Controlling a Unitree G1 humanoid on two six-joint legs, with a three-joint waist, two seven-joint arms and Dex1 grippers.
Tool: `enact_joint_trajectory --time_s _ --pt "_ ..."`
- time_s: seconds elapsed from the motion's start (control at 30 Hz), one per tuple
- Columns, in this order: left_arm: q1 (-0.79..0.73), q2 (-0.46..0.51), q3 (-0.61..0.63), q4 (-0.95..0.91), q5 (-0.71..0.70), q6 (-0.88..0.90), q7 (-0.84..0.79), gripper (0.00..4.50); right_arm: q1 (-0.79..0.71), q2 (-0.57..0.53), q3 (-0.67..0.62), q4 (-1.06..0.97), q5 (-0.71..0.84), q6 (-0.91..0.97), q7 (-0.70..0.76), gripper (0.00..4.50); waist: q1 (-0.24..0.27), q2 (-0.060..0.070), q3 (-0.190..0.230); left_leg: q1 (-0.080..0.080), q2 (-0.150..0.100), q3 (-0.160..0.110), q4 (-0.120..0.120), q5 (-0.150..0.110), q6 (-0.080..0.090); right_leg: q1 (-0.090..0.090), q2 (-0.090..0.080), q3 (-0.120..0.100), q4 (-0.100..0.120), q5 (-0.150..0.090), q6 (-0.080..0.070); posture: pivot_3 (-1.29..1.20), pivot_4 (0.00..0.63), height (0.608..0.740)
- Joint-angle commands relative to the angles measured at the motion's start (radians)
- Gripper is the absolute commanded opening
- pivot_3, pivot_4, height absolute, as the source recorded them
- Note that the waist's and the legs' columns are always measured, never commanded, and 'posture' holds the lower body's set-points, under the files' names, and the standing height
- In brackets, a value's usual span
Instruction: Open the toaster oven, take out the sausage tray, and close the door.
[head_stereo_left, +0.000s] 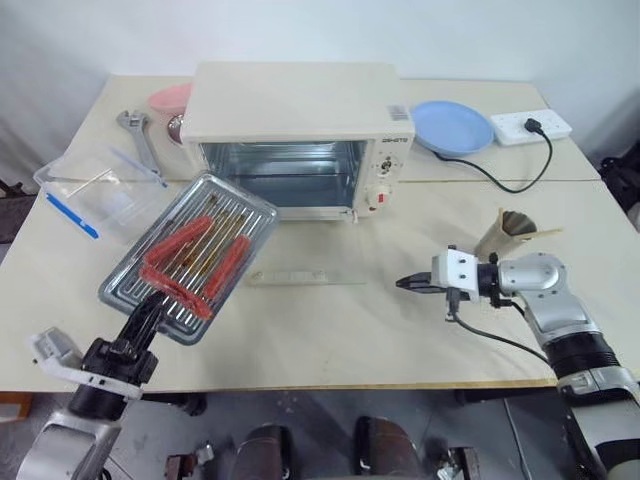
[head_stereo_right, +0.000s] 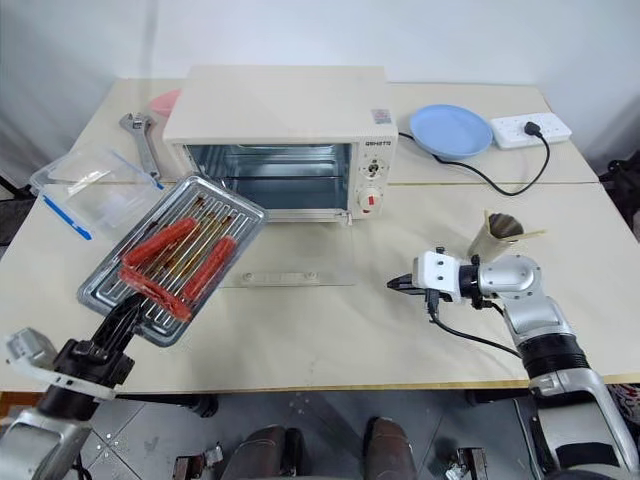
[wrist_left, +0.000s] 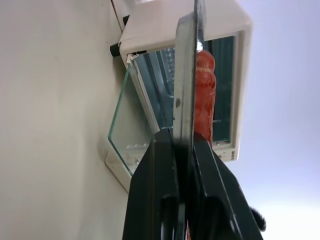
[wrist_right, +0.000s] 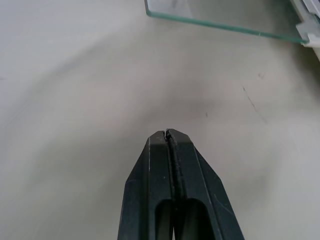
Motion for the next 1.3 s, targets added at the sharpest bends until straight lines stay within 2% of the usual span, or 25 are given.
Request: enact_joint_trajectory --time_s 0.03,0.23,0.57,0.73,1.07,1.3 --pt "0.051 -0.029 0.048 -0.061 -0.029 -0.091 -0.018 0.00 -0.029 0.037 0.011 0.031 -0.014 -0.041 -0.013 0.05 0.002 0.000 0.000 0.001 0.000 0.000 0.000 0.000 0.000 0.000 0.000 0.000 0.000 0.000 0.000 0.00 0.150 0.740" --pt "0.135 -0.068 0.035 -0.092 -0.029 -0.155 -0.041 0.00 -0.065 0.092 0.020 0.082 -0.031 -0.076 -0.020 0.05 0.000 0.000 0.000 0.001 0.003 0.001 0.002 -0.002 0.001 0.002 0.001 0.000 -0.002 0.000 -0.001 0.00 0.150 0.740" --pt "0.166 -0.155 0.041 -0.044 -0.029 -0.245 -0.067 0.00 -0.145 0.184 0.011 0.179 -0.021 -0.129 -0.007 0.05 -0.002 0.001 0.000 -0.001 0.013 0.004 0.012 -0.011 0.000 0.002 0.010 0.004 -0.004 0.001 -0.002 0.00 0.150 0.740" --pt "0.172 -0.195 0.041 -0.025 -0.029 -0.271 -0.081 0.00 -0.166 0.195 -0.003 0.169 0.003 -0.106 0.016 0.05 -0.003 0.001 0.000 -0.002 0.013 0.007 0.013 -0.015 0.002 0.002 0.011 0.006 -0.005 0.001 -0.002 0.00 0.150 0.740" --pt "0.228 -0.242 0.029 0.010 -0.029 -0.271 -0.114 0.00 -0.286 0.208 -0.072 0.015 0.162 0.171 0.057 0.05 -0.012 0.001 0.000 -0.003 0.016 0.011 0.014 -0.021 0.004 -0.001 0.013 0.009 -0.009 0.001 -0.002 0.00 0.150 0.740" --pt "0.229 -0.216 0.011 0.028 -0.029 -0.238 -0.126 0.00 -0.415 0.223 -0.113 0.056 0.171 0.237 0.008 0.05 -0.010 0.001 0.000 -0.009 0.015 0.012 0.015 -0.025 0.006 -0.004 0.013 0.008 -0.012 0.001 -0.002 0.00 0.150 0.740"
